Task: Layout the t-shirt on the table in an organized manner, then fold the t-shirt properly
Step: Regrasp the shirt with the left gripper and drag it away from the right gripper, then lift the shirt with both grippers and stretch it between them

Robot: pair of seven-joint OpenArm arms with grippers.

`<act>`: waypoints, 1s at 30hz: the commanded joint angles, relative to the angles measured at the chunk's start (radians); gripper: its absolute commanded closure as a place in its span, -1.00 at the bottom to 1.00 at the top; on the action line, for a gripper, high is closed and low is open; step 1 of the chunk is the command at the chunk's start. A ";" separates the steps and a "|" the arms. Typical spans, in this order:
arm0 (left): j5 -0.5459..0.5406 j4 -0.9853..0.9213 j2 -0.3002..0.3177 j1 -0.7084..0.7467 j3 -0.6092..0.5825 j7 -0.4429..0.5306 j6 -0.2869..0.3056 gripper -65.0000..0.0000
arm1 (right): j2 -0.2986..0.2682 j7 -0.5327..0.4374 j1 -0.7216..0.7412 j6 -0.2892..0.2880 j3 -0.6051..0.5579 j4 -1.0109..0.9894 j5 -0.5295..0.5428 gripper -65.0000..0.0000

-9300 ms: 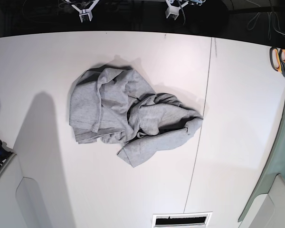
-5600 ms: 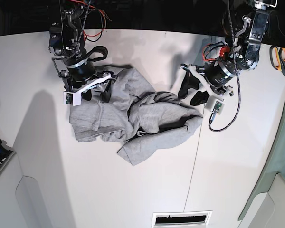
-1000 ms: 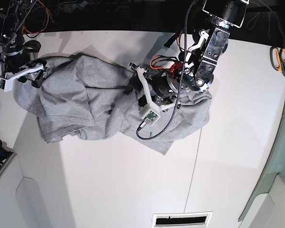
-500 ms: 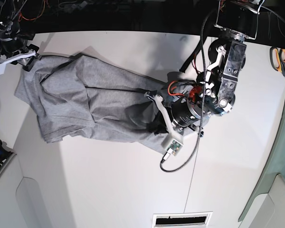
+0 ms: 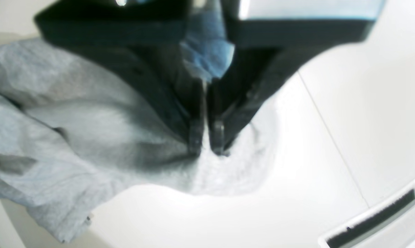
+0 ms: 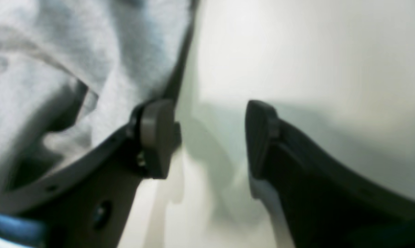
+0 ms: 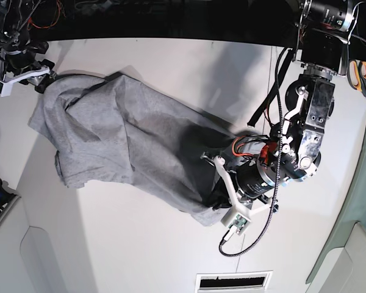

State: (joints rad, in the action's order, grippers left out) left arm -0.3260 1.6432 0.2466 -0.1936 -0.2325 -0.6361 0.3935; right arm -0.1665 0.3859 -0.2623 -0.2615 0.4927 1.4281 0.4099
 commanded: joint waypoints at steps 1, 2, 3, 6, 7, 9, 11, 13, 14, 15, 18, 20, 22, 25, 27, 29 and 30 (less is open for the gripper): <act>-0.011 0.017 0.003 -0.023 0.004 0.026 -0.002 1.00 | -0.013 -0.009 0.032 -0.017 0.005 -0.009 0.023 -0.03; -0.011 0.017 0.003 -0.023 0.004 0.026 -0.002 1.00 | -0.013 -0.008 0.056 -0.028 0.005 -0.031 0.039 -0.03; -0.011 0.017 0.003 -0.023 0.004 0.026 -0.001 1.00 | -0.013 -0.008 0.077 -0.034 0.005 -0.049 0.047 -0.03; -0.010 0.011 0.004 -0.022 0.004 0.026 -0.001 1.00 | -0.013 -0.008 0.122 -0.034 0.005 -0.083 0.047 -0.03; -0.007 0.006 0.004 -0.022 0.004 0.026 -0.001 1.00 | -0.013 -0.008 0.129 -0.036 0.005 -0.087 0.047 -0.01; -0.005 -0.010 0.003 -0.023 0.004 0.027 -0.001 1.00 | -0.013 -0.008 0.138 -0.054 0.005 -0.087 0.048 0.12; -0.005 -0.029 0.003 -0.023 0.004 0.035 -0.001 1.00 | -0.013 -0.008 0.142 -0.083 0.005 -0.087 0.068 0.31; -0.006 -0.041 0.003 -0.023 0.004 0.039 -0.001 1.00 | -0.013 -0.009 0.144 -0.119 0.005 -0.087 0.084 0.52; -0.006 -0.042 0.003 -0.023 0.004 0.040 -0.001 1.00 | -0.013 -0.009 0.146 -0.137 0.005 -0.087 0.089 0.65; -0.006 -0.042 0.003 -0.023 0.004 0.040 -0.001 1.00 | -0.013 -0.010 0.147 -0.148 0.005 -0.087 0.088 0.81; -0.005 -0.042 0.003 -0.023 0.004 0.041 -0.001 1.00 | -0.013 -0.017 0.151 -0.166 0.005 -0.087 0.087 1.00; 0.008 -0.042 0.003 -0.023 0.004 0.041 -0.002 1.00 | -0.013 -0.016 0.151 -0.166 0.005 -0.085 0.088 1.00; 0.035 -0.042 0.003 -0.023 0.004 0.041 -0.002 1.00 | -0.013 -0.015 0.150 -0.192 0.007 -0.075 0.087 1.00; 0.074 -0.042 0.021 -0.032 0.005 0.041 -0.017 1.00 | -0.014 -0.006 0.137 -0.256 0.036 -0.038 0.089 1.00; 0.076 -0.042 0.042 -0.048 0.005 0.041 -0.059 1.00 | -0.018 0.021 0.121 -0.259 0.065 -0.002 0.122 1.00; 0.076 -0.042 0.069 -0.071 0.005 0.041 -0.077 1.00 | -0.022 0.037 0.097 -0.260 0.100 0.035 0.163 1.00; 0.076 -0.042 0.082 -0.087 0.005 0.040 -0.077 1.00 | -0.023 0.041 0.083 -0.260 0.122 0.053 0.174 1.00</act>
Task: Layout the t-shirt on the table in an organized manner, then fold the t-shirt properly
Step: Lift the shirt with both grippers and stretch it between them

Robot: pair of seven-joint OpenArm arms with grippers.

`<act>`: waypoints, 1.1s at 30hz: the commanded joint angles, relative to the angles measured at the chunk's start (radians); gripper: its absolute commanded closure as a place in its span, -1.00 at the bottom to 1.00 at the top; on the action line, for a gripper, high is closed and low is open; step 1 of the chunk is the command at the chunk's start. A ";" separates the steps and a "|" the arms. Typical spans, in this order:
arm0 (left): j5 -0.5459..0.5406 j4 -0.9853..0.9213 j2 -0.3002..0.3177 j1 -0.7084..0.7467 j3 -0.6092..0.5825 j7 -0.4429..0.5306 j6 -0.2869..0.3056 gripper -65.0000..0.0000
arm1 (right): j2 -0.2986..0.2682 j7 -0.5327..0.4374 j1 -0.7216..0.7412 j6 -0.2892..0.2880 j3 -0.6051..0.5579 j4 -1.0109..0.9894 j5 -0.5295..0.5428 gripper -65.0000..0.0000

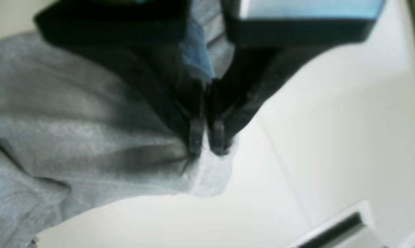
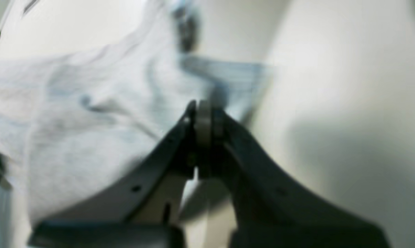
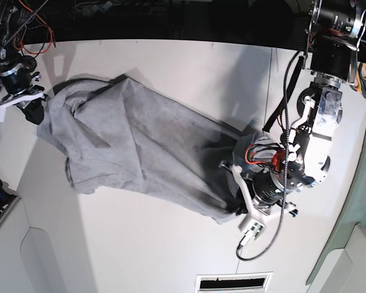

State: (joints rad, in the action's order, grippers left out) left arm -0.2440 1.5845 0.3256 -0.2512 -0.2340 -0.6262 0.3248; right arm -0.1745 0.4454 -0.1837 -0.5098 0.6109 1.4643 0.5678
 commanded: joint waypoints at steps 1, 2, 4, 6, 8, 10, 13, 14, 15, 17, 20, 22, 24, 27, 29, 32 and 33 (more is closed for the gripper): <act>-0.006 0.017 0.016 -0.045 0.006 0.026 -0.008 1.00 | -0.014 -0.015 -0.010 -0.014 0.024 0.035 0.024 1.00; -0.006 0.017 0.029 -0.060 0.006 0.022 -0.008 1.00 | -0.017 -0.013 -0.026 -0.015 0.042 0.051 0.034 1.00; -0.006 0.017 0.048 -0.093 0.006 0.015 -0.008 1.00 | -0.030 -0.010 -0.056 -0.015 0.070 0.073 0.053 1.00; -0.008 0.017 0.060 -0.121 0.006 0.001 -0.008 1.00 | -0.044 -0.002 -0.081 -0.019 0.095 0.085 0.068 1.00; -0.037 0.017 0.063 -0.140 0.006 -0.026 -0.007 1.00 | -0.060 0.001 -0.102 -0.031 0.105 0.086 0.095 1.00; -0.063 0.017 0.063 -0.142 0.006 -0.034 -0.007 1.00 | -0.063 0.002 -0.112 -0.044 0.104 0.086 0.106 1.00; -0.091 0.017 0.063 -0.134 0.006 -0.037 -0.007 1.00 | -0.058 0.002 -0.104 -0.042 0.086 0.083 0.106 1.00; -0.095 0.017 0.062 -0.130 0.006 -0.037 -0.007 1.00 | -0.056 0.002 -0.096 -0.037 0.071 0.082 0.105 1.00; -0.097 0.017 0.062 -0.128 0.006 -0.037 -0.007 1.00 | -0.054 0.002 -0.087 -0.033 0.054 0.078 0.103 0.74; -0.096 0.017 0.062 -0.127 0.006 -0.038 -0.007 1.00 | -0.049 0.000 -0.058 -0.006 0.008 0.058 0.101 0.21; -0.096 0.017 0.062 -0.128 0.006 -0.038 -0.007 1.00 | -0.048 -0.001 0.011 0.039 -0.083 -0.024 0.059 0.03; -0.097 0.017 0.062 -0.127 0.006 -0.053 -0.007 1.00 | -0.034 -0.013 0.060 0.042 -0.137 -0.098 0.026 0.03; -0.096 0.017 0.063 -0.127 0.006 -0.069 -0.007 1.00 | -0.010 -0.031 0.096 0.042 -0.179 -0.161 0.015 0.03; -0.096 0.017 0.063 -0.128 0.006 -0.077 -0.007 1.00 | 0.043 -0.030 0.137 0.038 -0.217 -0.218 0.014 0.03; -0.097 0.017 0.063 -0.128 0.006 -0.077 -0.007 1.00 | 0.083 -0.031 0.151 0.030 -0.230 -0.229 0.011 0.03; -0.097 0.017 0.062 -0.127 0.006 -0.077 -0.007 1.00 | 0.139 -0.031 0.166 0.028 -0.233 -0.228 -0.004 0.03; -0.096 0.017 0.063 -0.126 0.006 -0.077 -0.007 1.00 | 0.153 -0.031 0.168 0.029 -0.233 -0.228 -0.005 0.03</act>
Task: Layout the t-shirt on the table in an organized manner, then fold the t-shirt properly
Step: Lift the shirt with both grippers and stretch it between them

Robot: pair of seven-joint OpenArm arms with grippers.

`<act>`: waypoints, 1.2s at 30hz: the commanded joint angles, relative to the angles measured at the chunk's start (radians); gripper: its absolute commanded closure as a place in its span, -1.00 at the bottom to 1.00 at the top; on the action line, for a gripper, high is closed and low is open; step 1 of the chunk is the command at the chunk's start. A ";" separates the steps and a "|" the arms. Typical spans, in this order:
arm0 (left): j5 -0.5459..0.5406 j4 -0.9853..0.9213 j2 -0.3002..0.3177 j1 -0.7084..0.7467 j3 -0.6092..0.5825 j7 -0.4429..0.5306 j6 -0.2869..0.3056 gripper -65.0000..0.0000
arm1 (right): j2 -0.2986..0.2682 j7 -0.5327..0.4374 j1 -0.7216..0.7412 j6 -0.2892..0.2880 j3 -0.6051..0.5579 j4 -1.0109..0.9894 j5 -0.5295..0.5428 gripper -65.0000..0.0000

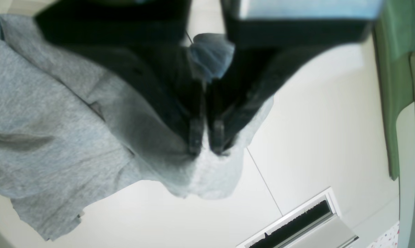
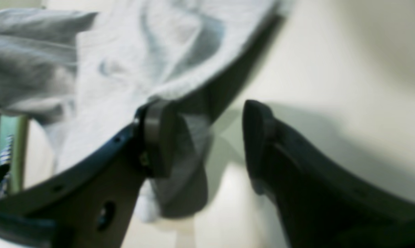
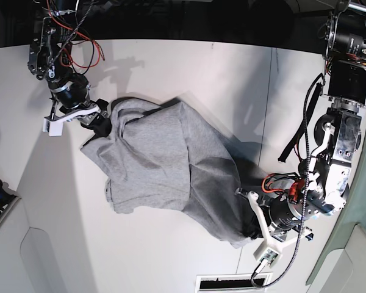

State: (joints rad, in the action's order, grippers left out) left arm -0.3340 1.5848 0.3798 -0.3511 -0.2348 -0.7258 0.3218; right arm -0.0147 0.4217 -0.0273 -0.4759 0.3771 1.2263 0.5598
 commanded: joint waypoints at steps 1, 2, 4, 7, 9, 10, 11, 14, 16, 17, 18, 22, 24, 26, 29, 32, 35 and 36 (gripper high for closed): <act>-0.006 0.017 0.008 -0.025 0.007 0.022 -0.004 1.00 | 0.006 -0.007 0.015 -0.005 0.001 0.010 0.003 0.03; -0.006 0.017 0.008 -0.023 0.007 0.022 -0.004 1.00 | 0.018 -0.007 0.017 -0.006 0.001 0.010 0.002 0.03; -0.006 0.017 0.008 -0.023 0.007 0.022 -0.004 1.00 | 0.035 -0.006 0.022 -0.007 0.001 0.010 -0.001 0.03; -0.006 0.017 0.008 -0.023 0.007 0.022 -0.003 1.00 | 0.039 0.000 0.020 -0.042 0.000 0.011 0.003 0.03; -0.006 0.017 0.008 -0.022 0.007 0.022 -0.003 1.00 | 0.031 0.021 0.015 -0.056 0.001 0.014 0.021 0.03; -0.006 0.017 0.008 -0.020 0.007 0.023 -0.003 1.00 | 0.028 0.039 0.012 -0.057 0.003 0.019 0.044 0.03; -0.006 0.017 0.009 -0.019 0.007 0.023 -0.003 1.00 | 0.026 0.060 0.010 -0.060 0.010 0.027 0.069 0.03; -0.006 0.017 0.008 -0.014 0.007 0.025 -0.003 1.00 | 0.027 0.108 -0.005 -0.082 0.034 0.074 0.121 0.03; -0.006 0.017 0.008 -0.014 0.007 0.026 -0.003 1.00 | 0.026 0.122 -0.009 -0.081 0.053 0.104 0.121 0.03; -0.006 0.017 0.009 -0.014 0.007 0.026 -0.003 1.00 | 0.026 0.121 -0.010 -0.080 0.062 0.117 0.121 0.03; -0.006 0.017 0.008 -0.014 0.007 0.026 -0.003 1.00 | 0.026 0.121 -0.009 -0.077 0.070 0.124 0.120 0.03; -0.006 0.017 0.008 -0.014 0.007 0.026 -0.003 1.00 | 0.030 0.084 0.003 -0.050 0.072 0.114 0.069 0.03; -0.006 0.017 0.008 -0.014 0.007 0.026 -0.003 1.00 | 0.029 0.048 0.015 -0.035 0.070 0.095 0.040 0.03; -0.006 0.017 0.008 -0.014 0.007 0.026 -0.003 1.00 | 0.029 0.038 0.031 -0.035 0.070 0.082 0.022 0.03; -0.006 0.017 0.008 -0.014 0.007 0.026 -0.003 1.00 | 0.029 0.038 0.058 -0.031 0.062 0.058 -0.009 0.03; -0.006 0.017 0.008 -0.012 0.007 0.026 -0.003 1.00 | 0.029 0.034 0.074 -0.014 0.039 0.018 -0.029 0.04; -0.006 0.017 0.008 -0.010 0.007 0.026 -0.003 1.00 | 0.029 0.019 0.074 0.010 0.015 -0.017 -0.029 0.04; -0.006 0.017 0.008 -0.011 0.007 0.026 -0.003 1.00 | 0.029 0.010 0.074 0.010 0.013 -0.023 -0.029 0.06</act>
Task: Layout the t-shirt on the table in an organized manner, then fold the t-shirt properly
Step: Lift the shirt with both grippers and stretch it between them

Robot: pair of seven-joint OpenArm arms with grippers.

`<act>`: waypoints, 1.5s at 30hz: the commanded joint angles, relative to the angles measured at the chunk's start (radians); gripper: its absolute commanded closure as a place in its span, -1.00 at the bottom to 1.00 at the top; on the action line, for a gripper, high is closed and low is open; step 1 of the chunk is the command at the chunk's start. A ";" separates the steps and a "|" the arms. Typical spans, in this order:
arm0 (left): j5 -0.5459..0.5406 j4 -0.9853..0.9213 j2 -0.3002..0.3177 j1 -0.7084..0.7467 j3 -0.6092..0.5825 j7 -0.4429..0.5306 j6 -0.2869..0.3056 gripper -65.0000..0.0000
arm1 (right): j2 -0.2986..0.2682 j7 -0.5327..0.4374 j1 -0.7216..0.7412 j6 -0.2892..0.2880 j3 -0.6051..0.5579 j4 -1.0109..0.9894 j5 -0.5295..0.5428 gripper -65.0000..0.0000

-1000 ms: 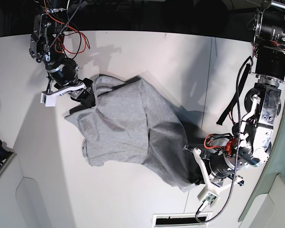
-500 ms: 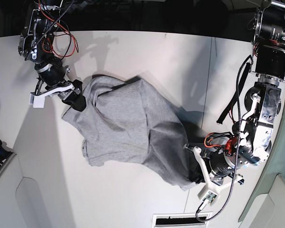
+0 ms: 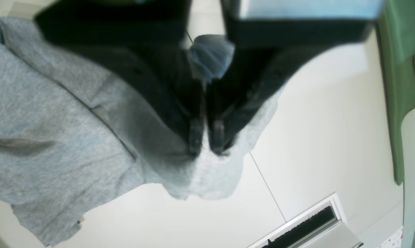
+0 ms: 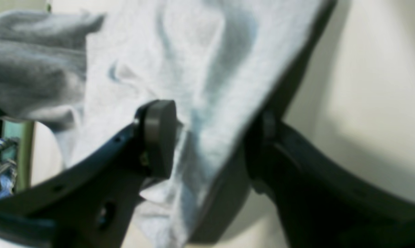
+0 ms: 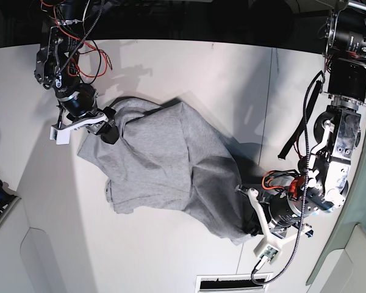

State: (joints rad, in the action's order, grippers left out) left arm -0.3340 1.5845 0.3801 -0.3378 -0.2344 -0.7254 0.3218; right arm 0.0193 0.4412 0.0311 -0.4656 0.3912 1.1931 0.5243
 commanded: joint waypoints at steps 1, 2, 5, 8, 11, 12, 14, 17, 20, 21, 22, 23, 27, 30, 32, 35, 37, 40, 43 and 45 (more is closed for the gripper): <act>-0.006 0.017 0.008 -0.024 0.006 0.026 -0.003 1.00 | -0.003 -0.021 0.015 -0.002 -0.001 0.009 0.006 0.17; -0.006 0.017 0.008 -0.024 0.006 0.026 -0.003 1.00 | -0.003 -0.035 0.016 -0.003 0.000 0.009 0.006 0.37; -0.005 0.017 0.008 -0.025 0.007 0.046 -0.003 1.00 | -0.003 -0.080 0.016 -0.027 0.003 0.023 0.006 1.00; -0.002 0.017 0.029 -0.028 0.007 0.069 -0.004 1.00 | -0.006 -0.050 0.013 -0.087 0.026 0.069 0.011 1.00; -0.002 0.017 0.072 -0.042 0.007 0.070 -0.005 1.00 | -0.009 0.034 -0.008 -0.092 0.067 0.177 0.049 1.00; -0.003 0.017 0.089 -0.048 0.007 0.070 -0.016 1.00 | -0.015 0.052 -0.022 -0.092 0.081 0.220 0.071 1.00; -0.002 0.033 0.122 -0.059 0.007 0.070 -0.066 1.00 | -0.040 0.077 -0.055 -0.092 0.102 0.309 0.113 1.00; -0.002 0.116 0.160 -0.053 0.007 0.045 -0.078 1.00 | -0.098 0.091 -0.121 -0.092 0.122 0.426 0.132 1.00; -0.002 0.226 0.208 -0.011 0.007 0.002 -0.078 1.00 | -0.149 0.091 -0.203 -0.092 0.141 0.529 0.167 1.00; -0.002 0.262 0.227 0.011 0.007 0.000 -0.079 1.00 | -0.160 0.092 -0.232 -0.093 0.151 0.560 0.177 1.00; -0.002 0.299 0.243 0.037 0.007 -0.001 -0.079 1.00 | -0.170 0.092 -0.257 -0.093 0.166 0.590 0.184 1.00; 0.006 0.336 0.257 0.063 0.007 -0.002 -0.079 1.00 | -0.177 0.092 -0.282 -0.093 0.182 0.617 0.193 1.00; 0.071 0.463 0.288 0.162 0.026 -0.011 -0.121 1.00 | -0.191 0.119 -0.349 -0.097 0.265 0.700 0.242 1.00; 0.108 0.529 0.291 0.235 0.098 -0.021 -0.154 1.00 | -0.191 0.145 -0.386 -0.100 0.324 0.743 0.292 1.00; 0.115 0.574 0.291 0.286 0.163 -0.021 -0.153 1.00 | -0.191 0.144 -0.413 -0.100 0.356 0.770 0.303 1.00; 0.109 0.632 0.291 0.331 0.259 -0.013 -0.153 1.00 | -0.193 0.142 -0.421 -0.100 0.392 0.783 0.314 1.00; 0.101 0.643 0.291 0.332 0.310 0.016 -0.153 1.00 | -0.200 0.135 -0.408 -0.101 0.394 0.783 0.304 1.00; 0.094 0.617 0.290 0.311 0.334 0.096 -0.148 1.00 | -0.214 0.127 -0.373 -0.100 0.394 0.777 0.255 1.00; 0.026 0.496 0.272 0.241 0.317 0.116 -0.087 1.00 | -0.230 0.112 -0.306 -0.100 0.392 0.742 0.198 1.00; -0.008 0.352 0.240 0.171 0.282 0.136 -0.042 1.00 | -0.247 0.101 -0.247 -0.099 0.381 0.689 0.144 1.00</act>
State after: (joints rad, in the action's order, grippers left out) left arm -0.3458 1.9182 0.6037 -0.1486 0.0376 -0.6083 0.2970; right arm -0.2134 0.5735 -0.2203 -0.5758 0.7662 1.8656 0.6582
